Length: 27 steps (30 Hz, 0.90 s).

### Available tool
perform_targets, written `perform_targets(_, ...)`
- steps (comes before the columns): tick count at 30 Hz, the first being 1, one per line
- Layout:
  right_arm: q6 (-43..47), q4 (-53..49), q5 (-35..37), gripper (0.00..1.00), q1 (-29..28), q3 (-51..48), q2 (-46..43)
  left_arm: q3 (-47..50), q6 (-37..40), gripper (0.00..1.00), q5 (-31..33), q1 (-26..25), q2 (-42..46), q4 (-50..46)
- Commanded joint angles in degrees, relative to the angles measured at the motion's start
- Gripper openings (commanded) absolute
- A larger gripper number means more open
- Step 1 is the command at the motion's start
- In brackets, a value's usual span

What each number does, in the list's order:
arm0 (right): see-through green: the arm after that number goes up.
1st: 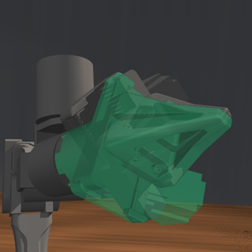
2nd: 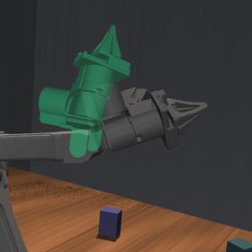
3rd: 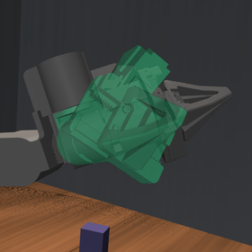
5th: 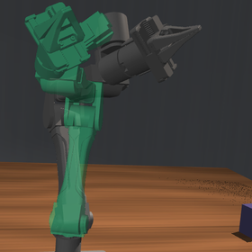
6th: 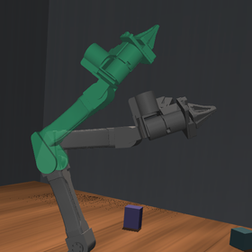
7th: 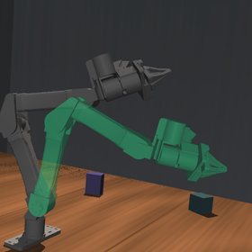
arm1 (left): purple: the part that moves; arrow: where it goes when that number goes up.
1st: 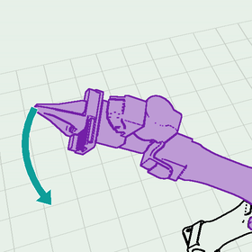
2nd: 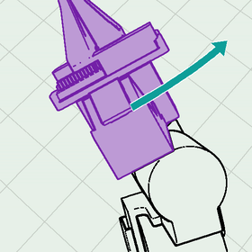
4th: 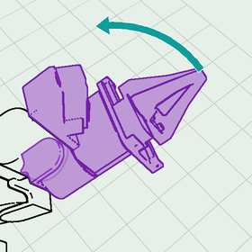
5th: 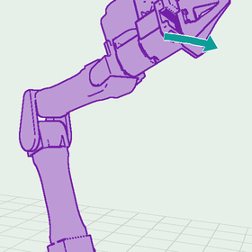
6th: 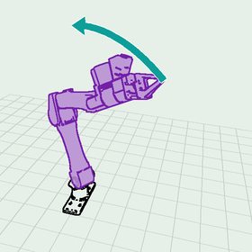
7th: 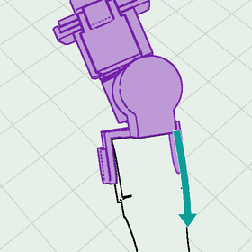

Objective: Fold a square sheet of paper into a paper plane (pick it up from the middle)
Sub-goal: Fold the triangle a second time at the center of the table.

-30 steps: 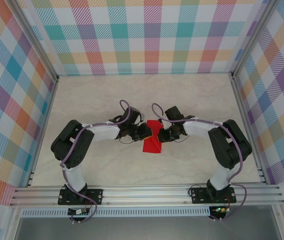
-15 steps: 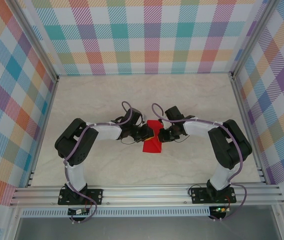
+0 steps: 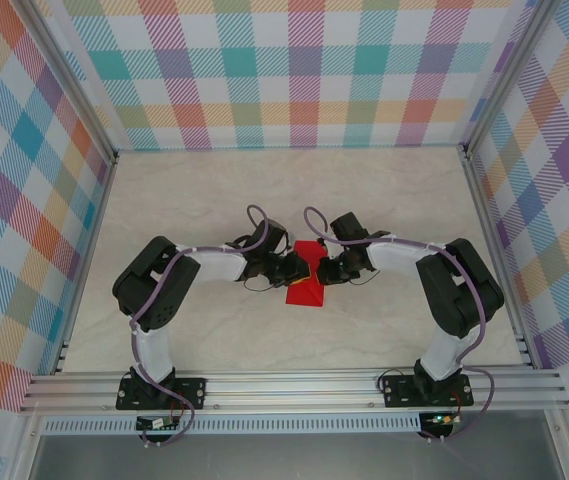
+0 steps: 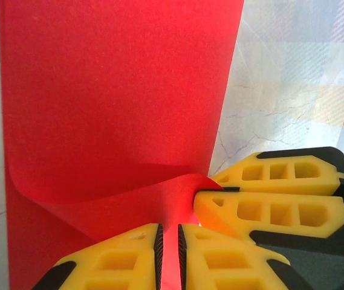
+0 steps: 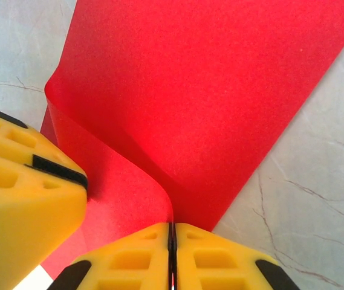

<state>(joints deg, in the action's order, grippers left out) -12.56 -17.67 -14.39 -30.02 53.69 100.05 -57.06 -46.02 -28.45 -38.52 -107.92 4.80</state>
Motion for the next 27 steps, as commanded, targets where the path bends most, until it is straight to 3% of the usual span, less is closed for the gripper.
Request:
perform_targets(1, 1.31, -0.53, 0.15, 0.10, 0.31, 0.45, 0.57, -0.44, 1.72, 0.18, 2.24, -0.68, 3.40, -2.38)
perform_targets(27, -0.07, -0.14, -1.22, 0.10, 0.31, -0.52, -2.13, -1.21, 1.40, 0.19, -1.22, -0.67, 1.36, 0.14)
